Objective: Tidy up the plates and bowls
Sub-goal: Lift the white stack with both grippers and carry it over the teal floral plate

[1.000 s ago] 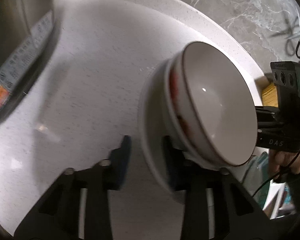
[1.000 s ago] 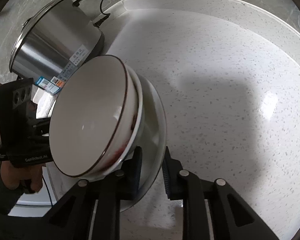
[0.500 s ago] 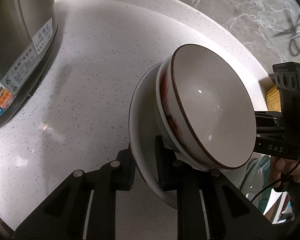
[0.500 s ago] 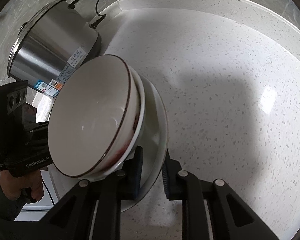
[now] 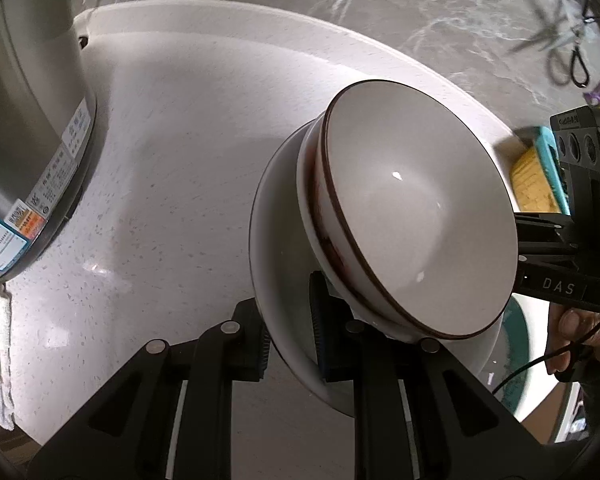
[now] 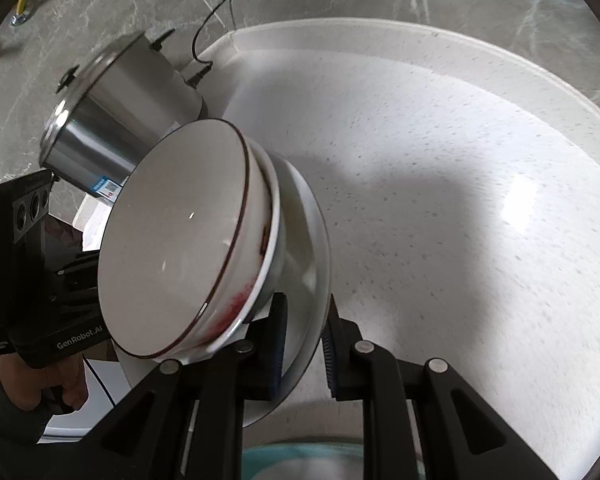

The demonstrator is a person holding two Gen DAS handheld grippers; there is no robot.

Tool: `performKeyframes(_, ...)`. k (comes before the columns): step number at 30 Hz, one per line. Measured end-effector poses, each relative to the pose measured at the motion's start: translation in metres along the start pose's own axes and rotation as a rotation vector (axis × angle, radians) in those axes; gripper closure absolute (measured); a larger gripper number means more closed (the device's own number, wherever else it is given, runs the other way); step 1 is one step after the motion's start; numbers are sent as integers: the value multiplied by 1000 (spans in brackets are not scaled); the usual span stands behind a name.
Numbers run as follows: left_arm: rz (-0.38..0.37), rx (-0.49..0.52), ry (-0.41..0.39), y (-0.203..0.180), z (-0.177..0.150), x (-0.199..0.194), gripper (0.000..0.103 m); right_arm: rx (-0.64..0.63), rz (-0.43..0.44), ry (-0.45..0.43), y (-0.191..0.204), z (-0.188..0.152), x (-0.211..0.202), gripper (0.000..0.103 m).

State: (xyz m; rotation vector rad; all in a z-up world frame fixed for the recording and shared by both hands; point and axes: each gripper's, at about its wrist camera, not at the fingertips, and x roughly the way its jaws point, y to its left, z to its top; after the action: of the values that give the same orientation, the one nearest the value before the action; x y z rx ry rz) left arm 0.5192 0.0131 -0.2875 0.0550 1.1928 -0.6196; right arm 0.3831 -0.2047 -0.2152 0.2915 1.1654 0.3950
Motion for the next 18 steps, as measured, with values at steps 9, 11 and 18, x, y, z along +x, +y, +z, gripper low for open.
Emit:
performKeyframes(9, -48, 106, -1, -53, -18, -33, 88, 60, -52, -62, 0, -45, -59, 84)
performKeyframes(11, -65, 132, 9, -68, -25, -37, 88, 80, -64, -72, -2, -57, -69, 84)
performKeyframes(18, -116, 197, 51, -110, -64, -46, 88, 146, -96, -82, -12, -100, -97, 84)
